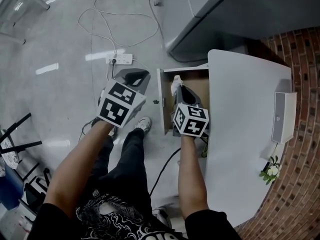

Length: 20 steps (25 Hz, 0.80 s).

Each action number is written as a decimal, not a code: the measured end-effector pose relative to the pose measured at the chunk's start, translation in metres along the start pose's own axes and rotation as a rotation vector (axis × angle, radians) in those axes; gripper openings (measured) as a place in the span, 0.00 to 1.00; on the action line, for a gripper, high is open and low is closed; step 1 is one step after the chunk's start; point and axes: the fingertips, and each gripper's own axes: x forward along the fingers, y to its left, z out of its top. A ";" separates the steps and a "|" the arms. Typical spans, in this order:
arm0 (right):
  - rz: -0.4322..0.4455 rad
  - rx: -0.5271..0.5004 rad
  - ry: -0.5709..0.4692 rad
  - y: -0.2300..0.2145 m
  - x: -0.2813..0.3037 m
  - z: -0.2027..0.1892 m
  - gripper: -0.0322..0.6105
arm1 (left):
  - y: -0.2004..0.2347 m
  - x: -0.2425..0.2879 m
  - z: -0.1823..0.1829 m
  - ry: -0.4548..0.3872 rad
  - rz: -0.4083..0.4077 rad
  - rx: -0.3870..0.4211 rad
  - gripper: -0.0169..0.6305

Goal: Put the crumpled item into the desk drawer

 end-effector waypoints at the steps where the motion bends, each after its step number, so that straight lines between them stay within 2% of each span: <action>1: 0.000 0.002 0.004 -0.002 0.004 -0.004 0.08 | 0.000 0.003 -0.001 0.004 0.001 -0.001 0.03; 11: 0.001 0.014 0.048 -0.026 0.035 -0.041 0.08 | -0.005 0.035 -0.024 0.043 0.001 -0.010 0.03; 20: 0.003 -0.013 0.060 -0.035 0.050 -0.052 0.08 | -0.008 0.050 -0.040 0.067 -0.002 -0.026 0.03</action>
